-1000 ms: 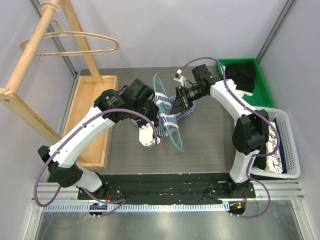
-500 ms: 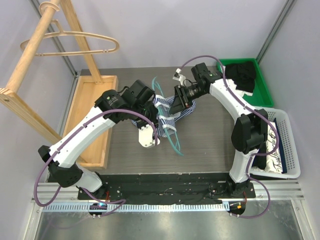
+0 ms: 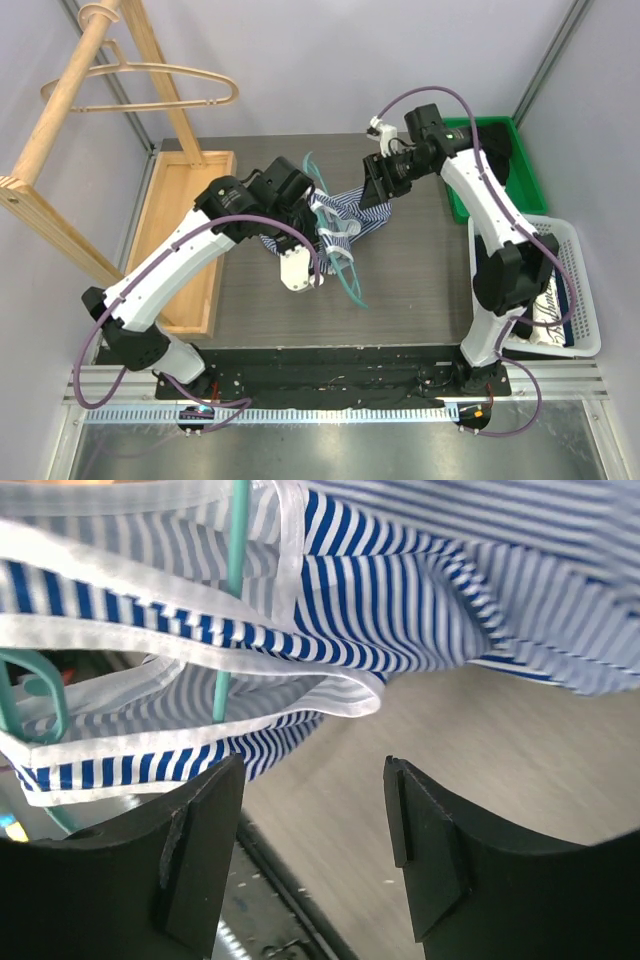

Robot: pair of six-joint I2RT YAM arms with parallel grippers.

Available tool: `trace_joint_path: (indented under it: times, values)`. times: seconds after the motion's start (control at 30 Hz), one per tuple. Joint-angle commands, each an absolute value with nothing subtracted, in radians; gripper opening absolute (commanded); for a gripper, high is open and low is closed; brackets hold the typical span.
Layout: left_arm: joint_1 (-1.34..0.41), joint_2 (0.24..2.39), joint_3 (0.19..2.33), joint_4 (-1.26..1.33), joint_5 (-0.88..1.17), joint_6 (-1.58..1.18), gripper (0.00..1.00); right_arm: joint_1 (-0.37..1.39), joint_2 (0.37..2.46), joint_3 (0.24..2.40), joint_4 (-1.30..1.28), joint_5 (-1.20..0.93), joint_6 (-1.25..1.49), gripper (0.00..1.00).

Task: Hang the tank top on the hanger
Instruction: Hang the tank top on the hanger.

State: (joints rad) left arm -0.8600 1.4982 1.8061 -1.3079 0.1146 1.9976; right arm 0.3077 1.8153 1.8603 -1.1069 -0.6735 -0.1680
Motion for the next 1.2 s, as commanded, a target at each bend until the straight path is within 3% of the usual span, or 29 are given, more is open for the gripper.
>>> trace_joint_path:
  times: [0.0, 0.33, 0.77, 0.87, 1.1, 1.17]
  values:
    - [-0.864, 1.549, 1.916, -1.285, 0.109, 1.930, 0.00, 0.325, 1.608, 1.885, -1.019, -0.471, -0.235, 0.66]
    - [-0.864, 1.698, 2.190, -1.278, 0.124, 1.658, 0.00, 0.584, 1.364, 1.698, -0.855, -0.305, -0.313, 0.69]
    - [-0.865, 1.707, 2.236, -1.229, 0.175, 1.572, 0.00, 0.603, 1.292, 1.499, -0.673, -0.176, -0.291, 0.69]
    - [-0.865, 1.713, 2.249, -1.223, 0.173, 1.562, 0.00, 0.606, 1.284, 1.485, -0.663, -0.164, -0.287, 0.58]
    - [-0.862, 1.720, 2.252, -1.200, 0.167, 1.532, 0.00, 0.607, 1.246, 1.445, -0.632, -0.143, -0.288, 0.08]
    - [-0.862, 1.718, 2.252, -1.189, 0.167, 1.523, 0.00, 0.607, 1.239, 1.447, -0.630, -0.137, -0.288, 0.01]
